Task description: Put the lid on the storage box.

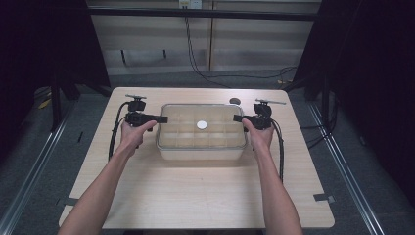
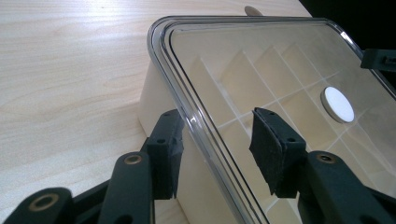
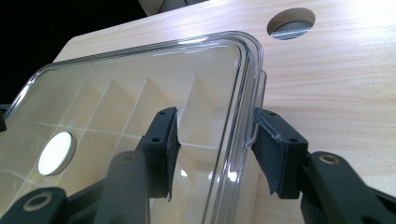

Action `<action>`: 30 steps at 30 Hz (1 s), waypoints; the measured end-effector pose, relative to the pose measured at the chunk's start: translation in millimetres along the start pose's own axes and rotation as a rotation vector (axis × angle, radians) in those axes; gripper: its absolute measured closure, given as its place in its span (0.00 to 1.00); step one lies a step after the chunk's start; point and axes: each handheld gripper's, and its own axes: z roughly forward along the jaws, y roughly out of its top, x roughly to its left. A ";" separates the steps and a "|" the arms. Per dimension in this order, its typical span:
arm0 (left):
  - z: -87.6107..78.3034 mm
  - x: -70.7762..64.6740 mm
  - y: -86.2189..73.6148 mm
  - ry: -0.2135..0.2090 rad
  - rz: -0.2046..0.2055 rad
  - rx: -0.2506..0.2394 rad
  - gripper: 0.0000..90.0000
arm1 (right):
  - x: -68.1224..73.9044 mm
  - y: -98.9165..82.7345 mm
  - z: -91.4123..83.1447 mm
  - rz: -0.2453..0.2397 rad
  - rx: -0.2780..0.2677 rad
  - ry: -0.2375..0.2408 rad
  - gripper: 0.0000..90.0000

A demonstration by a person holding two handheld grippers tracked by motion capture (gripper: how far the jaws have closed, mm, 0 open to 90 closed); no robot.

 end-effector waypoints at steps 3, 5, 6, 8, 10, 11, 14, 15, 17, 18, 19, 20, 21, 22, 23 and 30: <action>0.6 -1.4 -0.4 0.004 0.018 0.000 0.58 | 0.7 0.1 -0.2 -0.003 0.001 -0.007 0.57; -0.2 -2.0 -1.0 0.000 0.023 0.006 0.57 | 3.6 -0.2 -0.3 -0.019 0.001 -0.025 0.54; -0.4 -2.1 -1.4 0.000 0.027 0.005 0.57 | 3.6 -0.2 -0.3 -0.019 0.001 -0.025 0.54; -1.0 -3.1 -2.7 0.001 0.030 0.004 0.56 | 4.1 -0.4 -0.8 -0.028 0.008 -0.022 0.52; -1.3 -4.2 -4.4 0.012 0.043 0.006 0.51 | 4.3 -1.1 -1.4 -0.029 0.015 -0.017 0.49; -1.5 -5.1 -5.2 0.015 0.040 0.005 0.50 | 3.1 -2.1 -2.0 -0.015 0.012 -0.007 0.46; -1.3 -7.8 -9.0 0.003 0.033 0.011 0.42 | 0.3 -5.0 -2.8 0.000 -0.003 0.011 0.40; -1.5 -8.9 -10.0 0.010 0.044 0.014 0.39 | 1.2 -6.9 -4.7 -0.008 -0.011 0.014 0.36; -3.5 -9.6 -11.1 0.012 0.046 0.021 0.36 | 1.6 -7.4 -6.0 -0.019 -0.007 0.028 0.35; -4.4 -10.5 -11.5 0.016 0.041 0.015 0.35 | 3.7 -6.7 -9.0 -0.050 0.002 0.005 0.34; -5.5 -11.1 -11.4 0.021 0.049 0.015 0.35 | 3.7 -6.7 -9.0 -0.050 0.002 0.005 0.34; -6.5 -11.8 -11.5 0.024 0.050 0.013 0.34 | 4.6 -6.0 -10.8 -0.056 -0.002 0.008 0.33; -9.7 -13.6 -11.8 0.029 0.056 0.003 0.33 | 5.5 -4.5 -14.6 -0.055 -0.011 0.014 0.32; -11.1 -14.6 -12.2 0.030 0.055 -0.001 0.33 | 5.5 -4.0 -16.5 -0.063 -0.016 0.015 0.31; -11.1 -14.6 -12.2 0.030 0.055 -0.001 0.31 | 5.5 -4.0 -16.5 -0.063 -0.016 0.015 0.31; -20.0 -17.9 -16.8 0.015 0.058 -0.024 0.25 | 8.2 -1.5 -33.4 -0.091 -0.036 0.005 0.27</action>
